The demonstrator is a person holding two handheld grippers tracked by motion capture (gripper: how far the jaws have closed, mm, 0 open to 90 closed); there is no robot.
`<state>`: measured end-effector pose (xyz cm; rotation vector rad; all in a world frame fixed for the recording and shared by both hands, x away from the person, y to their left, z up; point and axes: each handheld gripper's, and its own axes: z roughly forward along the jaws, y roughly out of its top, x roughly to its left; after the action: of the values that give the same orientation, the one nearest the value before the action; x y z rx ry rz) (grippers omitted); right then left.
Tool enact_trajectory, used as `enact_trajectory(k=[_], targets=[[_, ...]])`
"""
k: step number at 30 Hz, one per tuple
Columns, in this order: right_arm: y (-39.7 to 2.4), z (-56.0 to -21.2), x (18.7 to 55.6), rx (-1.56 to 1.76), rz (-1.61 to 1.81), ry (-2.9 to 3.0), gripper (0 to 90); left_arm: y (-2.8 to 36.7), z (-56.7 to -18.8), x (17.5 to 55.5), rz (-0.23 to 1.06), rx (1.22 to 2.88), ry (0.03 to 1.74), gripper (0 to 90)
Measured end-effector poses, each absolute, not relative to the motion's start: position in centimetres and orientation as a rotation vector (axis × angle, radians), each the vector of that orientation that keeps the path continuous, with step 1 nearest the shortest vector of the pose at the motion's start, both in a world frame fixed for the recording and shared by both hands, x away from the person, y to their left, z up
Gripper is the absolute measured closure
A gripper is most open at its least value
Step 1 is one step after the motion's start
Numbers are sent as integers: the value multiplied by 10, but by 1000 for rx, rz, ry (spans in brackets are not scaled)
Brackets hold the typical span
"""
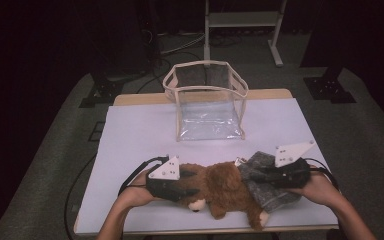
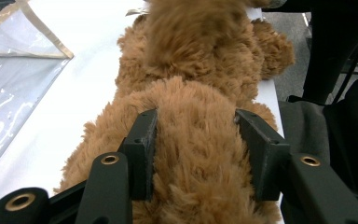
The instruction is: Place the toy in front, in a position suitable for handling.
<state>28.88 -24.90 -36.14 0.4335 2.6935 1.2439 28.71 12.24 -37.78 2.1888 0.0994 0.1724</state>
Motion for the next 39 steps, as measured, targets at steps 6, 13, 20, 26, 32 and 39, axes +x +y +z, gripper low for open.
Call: enact_trajectory(k=[6,13,20,26,32,39], targets=[[-263,-357,289,477,1266,2671,765,122,-378,288,170,2188,99,511],[-234,-327,297,357,1327,2625,765,122,-378,288,166,2183,99,511],[-192,-336,303,247,1240,2722,764,122,-378,287,171,2187,95,509],[-204,-352,302,303,1227,2745,764,121,-378,287,167,2184,90,508],[-234,-353,298,393,1231,2742,764,120,-378,287,171,2189,85,509],[-224,-323,304,330,1298,2701,764,119,-378,287,166,2189,86,509]])
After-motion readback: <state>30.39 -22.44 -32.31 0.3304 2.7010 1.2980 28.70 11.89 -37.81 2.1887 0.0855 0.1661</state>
